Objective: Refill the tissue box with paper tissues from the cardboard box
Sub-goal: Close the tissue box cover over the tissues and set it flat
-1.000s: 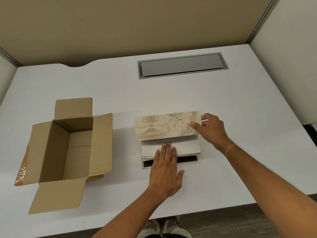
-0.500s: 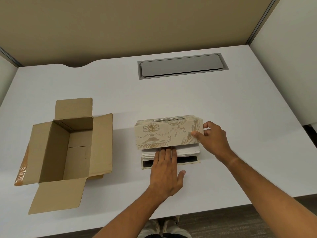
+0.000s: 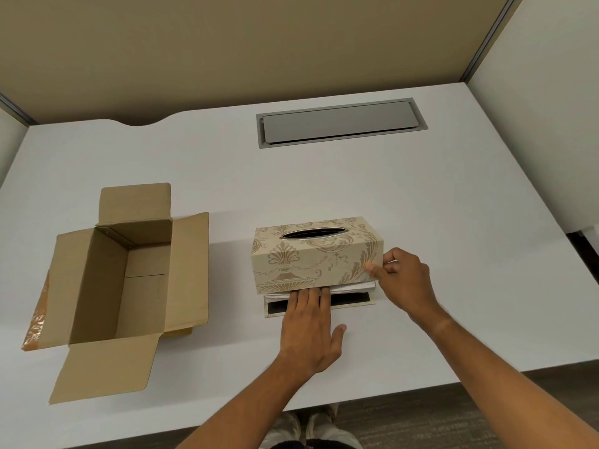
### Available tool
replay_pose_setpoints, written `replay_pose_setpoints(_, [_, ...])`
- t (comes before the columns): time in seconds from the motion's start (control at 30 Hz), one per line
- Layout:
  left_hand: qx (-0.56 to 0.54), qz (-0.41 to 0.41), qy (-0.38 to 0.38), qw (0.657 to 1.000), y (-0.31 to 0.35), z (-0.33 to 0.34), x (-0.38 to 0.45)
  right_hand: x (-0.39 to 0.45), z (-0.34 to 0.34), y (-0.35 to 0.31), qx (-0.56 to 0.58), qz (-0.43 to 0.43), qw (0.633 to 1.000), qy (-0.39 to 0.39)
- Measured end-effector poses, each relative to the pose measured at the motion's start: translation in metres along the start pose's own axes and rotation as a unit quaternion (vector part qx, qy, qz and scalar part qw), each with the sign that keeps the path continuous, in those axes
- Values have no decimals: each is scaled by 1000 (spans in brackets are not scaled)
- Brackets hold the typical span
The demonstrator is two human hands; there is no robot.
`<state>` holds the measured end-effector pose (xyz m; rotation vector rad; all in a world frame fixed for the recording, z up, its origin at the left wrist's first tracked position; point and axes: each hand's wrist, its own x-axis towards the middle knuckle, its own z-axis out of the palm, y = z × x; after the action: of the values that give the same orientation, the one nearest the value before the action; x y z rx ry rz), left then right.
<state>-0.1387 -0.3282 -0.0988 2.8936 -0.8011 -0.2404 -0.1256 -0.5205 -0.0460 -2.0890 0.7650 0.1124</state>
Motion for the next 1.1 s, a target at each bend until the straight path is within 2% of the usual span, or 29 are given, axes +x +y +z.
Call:
replay_pose_setpoints(0.33, [4,9,0,1000,-3,0,-1,-9,12,0,-6,4,999,37])
replay_pose_setpoints(0.47, [3,6,-6,1000,-2,-1,-1,-12,14,-1,-28,14,999,15])
replay_pose_setpoints(0.63, [-8,24,2,1000,-7,-3,-3,-14,15,1,53,39,998,-4])
replay_pose_setpoints(0.87, [-14,83,60,995,-19,-9,-10,-14,20,0,101,36,994,0])
replay_pose_setpoints(0.97, [-45,108,107,987,-23,-17,-16,-15,21,1,118,38,992,2])
replay_pose_setpoints(1.1, [-88,66,206,972,-34,-32,-11,-19,23,4,164,55,985,9])
